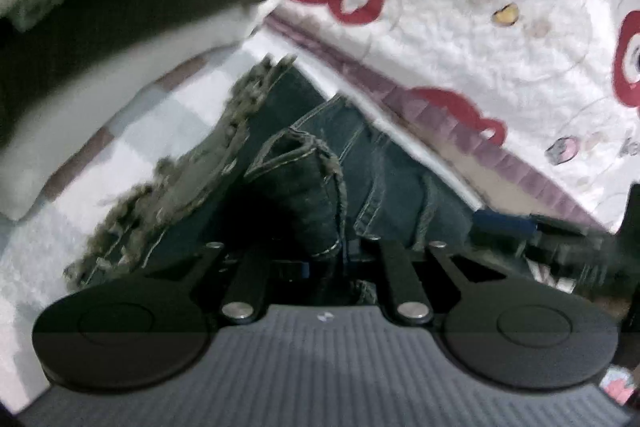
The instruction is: Fold clothes
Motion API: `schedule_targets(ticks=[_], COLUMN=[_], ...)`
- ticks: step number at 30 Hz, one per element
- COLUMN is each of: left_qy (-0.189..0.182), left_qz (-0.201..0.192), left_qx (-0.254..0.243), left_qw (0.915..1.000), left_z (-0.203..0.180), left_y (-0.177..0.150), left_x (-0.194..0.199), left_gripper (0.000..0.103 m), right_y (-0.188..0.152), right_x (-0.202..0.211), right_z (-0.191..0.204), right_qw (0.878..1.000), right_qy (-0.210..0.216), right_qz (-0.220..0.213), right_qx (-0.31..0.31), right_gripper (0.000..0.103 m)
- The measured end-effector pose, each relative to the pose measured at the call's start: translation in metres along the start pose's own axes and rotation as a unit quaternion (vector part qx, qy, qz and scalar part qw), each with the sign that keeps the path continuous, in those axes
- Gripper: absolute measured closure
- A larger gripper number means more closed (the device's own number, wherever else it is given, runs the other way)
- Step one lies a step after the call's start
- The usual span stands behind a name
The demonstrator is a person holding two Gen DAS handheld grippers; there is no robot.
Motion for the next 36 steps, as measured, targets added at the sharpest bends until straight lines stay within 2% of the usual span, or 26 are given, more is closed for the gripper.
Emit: schedule_targets(ticks=[2, 5, 7, 10, 12, 15, 16, 17, 19, 20, 22, 23, 25, 27, 29, 31, 32, 34, 36], left_qy=[0.010, 0.051, 0.063, 0.044, 0.035, 0.043, 0.044, 0.033, 0.013, 0.020, 0.033, 0.045, 0.085, 0.125, 0.156, 0.156, 0.153, 0.153, 0.153], left_qz=[-0.006, 0.004, 0.006, 0.001, -0.003, -0.012, -0.024, -0.042, -0.081, -0.092, -0.111, -0.102, -0.059, -0.015, 0.023, 0.038, 0.038, 0.035, 0.028], left_qx=[-0.042, -0.107, -0.126, -0.094, -0.084, -0.143, -0.169, -0.187, -0.219, -0.232, -0.249, -0.242, -0.220, -0.197, -0.167, -0.117, -0.107, -0.112, -0.111], left_qw=[0.9990, 0.9930, 0.9901, 0.9946, 0.9959, 0.9887, 0.9844, 0.9809, 0.9724, 0.9682, 0.9615, 0.9639, 0.9700, 0.9722, 0.9733, 0.9801, 0.9817, 0.9813, 0.9815], left_z=[-0.009, -0.015, -0.016, -0.012, -0.012, -0.031, -0.043, -0.057, -0.081, -0.087, -0.094, -0.086, -0.055, -0.024, 0.005, 0.021, 0.022, 0.017, 0.014], left_y=[0.004, -0.003, -0.007, -0.002, 0.000, 0.003, 0.007, 0.013, 0.023, 0.027, 0.035, 0.034, 0.022, 0.011, -0.001, -0.010, -0.007, 0.002, 0.009], left_x=[0.001, -0.004, -0.005, 0.000, 0.002, 0.006, 0.011, 0.018, 0.033, 0.038, 0.047, 0.045, 0.029, 0.014, 0.003, -0.002, 0.000, 0.006, 0.013], left_gripper=[0.091, 0.091, 0.092, 0.091, 0.092, 0.093, 0.093, 0.093, 0.093, 0.093, 0.093, 0.093, 0.092, 0.091, 0.090, 0.089, 0.086, 0.078, 0.074], right_y=[-0.003, -0.023, -0.042, -0.068, -0.079, -0.082, -0.078, -0.074, -0.064, -0.060, -0.051, -0.048, -0.047, -0.054, -0.064, -0.072, -0.076, -0.076, -0.073], right_x=[0.013, 0.019, 0.016, 0.003, -0.006, -0.012, -0.010, -0.006, 0.001, 0.003, 0.007, 0.008, 0.002, -0.016, -0.033, -0.045, -0.050, -0.050, -0.046], right_z=[0.035, 0.082, 0.099, 0.099, 0.090, 0.078, 0.079, 0.081, 0.085, 0.087, 0.091, 0.093, 0.102, 0.106, 0.106, 0.108, 0.108, 0.109, 0.108], right_qw=[0.995, 0.989, 0.987, 0.981, 0.979, 0.978, 0.978, 0.976, 0.970, 0.967, 0.962, 0.960, 0.953, 0.952, 0.955, 0.959, 0.960, 0.962, 0.967], right_qy=[-0.015, 0.009, 0.008, -0.033, -0.055, -0.087, -0.093, -0.098, -0.109, -0.114, -0.119, -0.117, -0.111, -0.099, -0.086, -0.081, -0.078, -0.076, -0.066], right_qz=[-0.027, -0.013, 0.004, 0.035, 0.055, 0.052, 0.036, 0.015, -0.019, -0.031, -0.054, -0.063, -0.068, -0.050, -0.020, 0.004, 0.016, 0.025, 0.034], right_qx=[0.095, 0.146, 0.160, 0.188, 0.187, 0.180, 0.186, 0.195, 0.216, 0.225, 0.239, 0.246, 0.272, 0.287, 0.283, 0.273, 0.267, 0.262, 0.243], right_gripper=[0.047, 0.043, 0.040, 0.039, 0.035, 0.034, 0.035, 0.036, 0.059, 0.067, 0.069, 0.070, 0.070, 0.070, 0.070, 0.068, 0.067, 0.064, 0.059])
Point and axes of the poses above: each gripper's, at about its wrist camera, not at the fingertips, and x roughly against the way its jaws point, z to its left, y to its top, the point moved 9 cm from there along -x, roughly the way its jaws point, and after that the axes turned 6 degrees about -z, right-handed, at the moved point
